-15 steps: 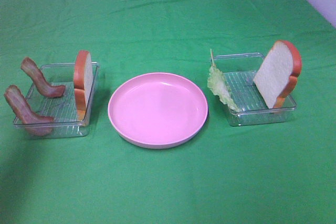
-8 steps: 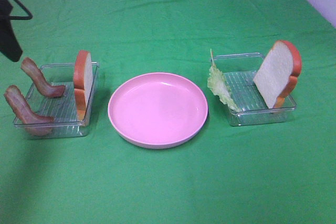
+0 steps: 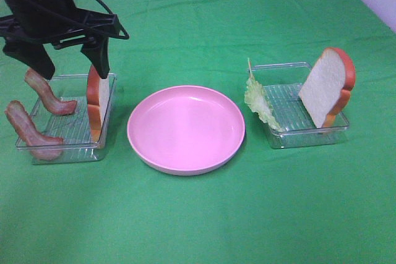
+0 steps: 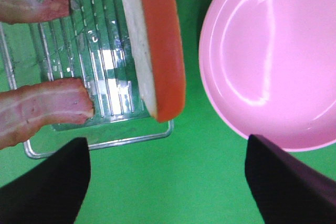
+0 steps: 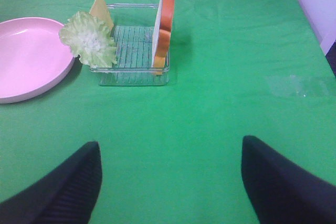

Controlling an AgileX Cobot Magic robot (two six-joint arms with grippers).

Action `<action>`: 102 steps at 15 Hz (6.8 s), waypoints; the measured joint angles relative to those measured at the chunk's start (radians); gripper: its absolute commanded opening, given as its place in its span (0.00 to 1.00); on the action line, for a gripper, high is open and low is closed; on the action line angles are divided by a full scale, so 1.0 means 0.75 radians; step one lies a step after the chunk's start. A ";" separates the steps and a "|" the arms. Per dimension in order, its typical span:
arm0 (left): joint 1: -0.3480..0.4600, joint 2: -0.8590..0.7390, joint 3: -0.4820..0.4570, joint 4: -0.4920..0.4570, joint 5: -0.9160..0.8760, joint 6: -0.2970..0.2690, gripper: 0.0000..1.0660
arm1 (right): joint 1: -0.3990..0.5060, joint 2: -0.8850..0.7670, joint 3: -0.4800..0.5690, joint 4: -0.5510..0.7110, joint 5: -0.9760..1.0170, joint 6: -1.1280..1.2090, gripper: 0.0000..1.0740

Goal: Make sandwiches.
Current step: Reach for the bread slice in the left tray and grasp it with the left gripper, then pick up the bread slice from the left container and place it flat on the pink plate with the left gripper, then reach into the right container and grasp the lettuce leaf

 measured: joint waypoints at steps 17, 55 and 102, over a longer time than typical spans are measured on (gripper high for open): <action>-0.049 0.287 -0.124 0.169 -0.043 -0.155 0.30 | 0.000 0.000 0.000 0.000 0.000 0.000 0.66; 0.065 0.535 -0.128 -1.257 -0.151 0.848 0.00 | 0.000 0.000 0.000 0.000 0.000 0.000 0.66; -0.080 -1.311 0.676 0.089 0.152 0.336 0.64 | 0.000 0.000 0.000 0.000 0.000 0.000 0.66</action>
